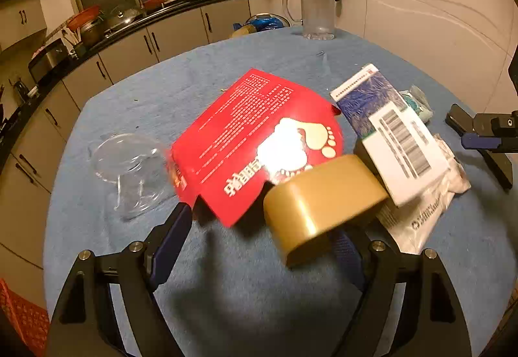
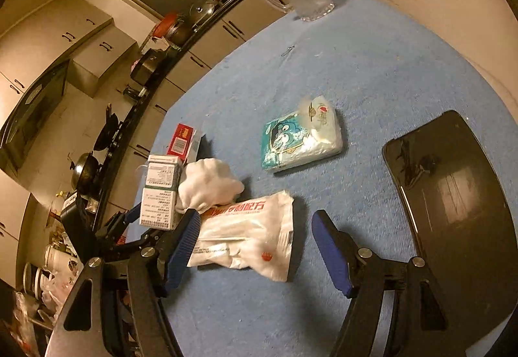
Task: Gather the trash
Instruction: 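Return both tools to the table toward the tape roll and white packet, then grasp the tan tape roll with left tool while right tool grasps the white packet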
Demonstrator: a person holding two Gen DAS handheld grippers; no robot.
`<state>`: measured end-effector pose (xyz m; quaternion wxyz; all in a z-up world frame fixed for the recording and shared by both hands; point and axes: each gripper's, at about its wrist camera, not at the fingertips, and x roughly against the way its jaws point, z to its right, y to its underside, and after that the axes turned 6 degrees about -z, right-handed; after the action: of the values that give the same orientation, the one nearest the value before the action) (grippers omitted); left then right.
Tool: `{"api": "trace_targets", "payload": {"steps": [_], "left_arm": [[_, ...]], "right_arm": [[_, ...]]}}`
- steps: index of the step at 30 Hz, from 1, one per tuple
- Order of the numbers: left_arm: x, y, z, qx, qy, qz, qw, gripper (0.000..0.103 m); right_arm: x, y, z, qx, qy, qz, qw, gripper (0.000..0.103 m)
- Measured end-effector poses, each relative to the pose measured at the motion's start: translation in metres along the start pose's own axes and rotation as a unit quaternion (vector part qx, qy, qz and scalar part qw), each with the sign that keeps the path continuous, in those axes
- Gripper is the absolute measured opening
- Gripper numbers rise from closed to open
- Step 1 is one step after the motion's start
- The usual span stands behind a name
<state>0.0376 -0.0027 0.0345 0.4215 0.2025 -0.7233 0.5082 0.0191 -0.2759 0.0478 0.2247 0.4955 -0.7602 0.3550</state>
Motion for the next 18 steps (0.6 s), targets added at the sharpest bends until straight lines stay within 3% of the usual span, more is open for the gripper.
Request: {"api": "trace_targets", "payload": {"steps": [1,6,8,12,18], "left_arm": [[-0.001,-0.001,0.001,0.000,0.003,-0.001,1.0000,0.076],[-0.004,-0.003,0.007,0.006,0.028,-0.015,0.9995,0.033],[-0.005,0.001,0.004,0.021,0.041,-0.023,0.9987,0.025],[-0.001,0.008,-0.003,0.048,0.056,-0.026,0.9970,0.017],[0.018,0.027,-0.014,0.069,0.056,-0.019,0.9959,0.016]], "right_arm": [[-0.001,-0.003,0.002,-0.002,0.000,-0.001,1.000,0.076],[-0.013,-0.013,0.010,-0.010,-0.004,-0.012,1.000,0.076],[-0.019,-0.017,0.011,-0.010,-0.004,-0.014,1.000,0.076],[-0.033,-0.019,0.012,-0.010,-0.020,-0.032,0.999,0.076],[-0.039,0.006,-0.018,0.045,-0.082,-0.100,0.991,0.078]]}}
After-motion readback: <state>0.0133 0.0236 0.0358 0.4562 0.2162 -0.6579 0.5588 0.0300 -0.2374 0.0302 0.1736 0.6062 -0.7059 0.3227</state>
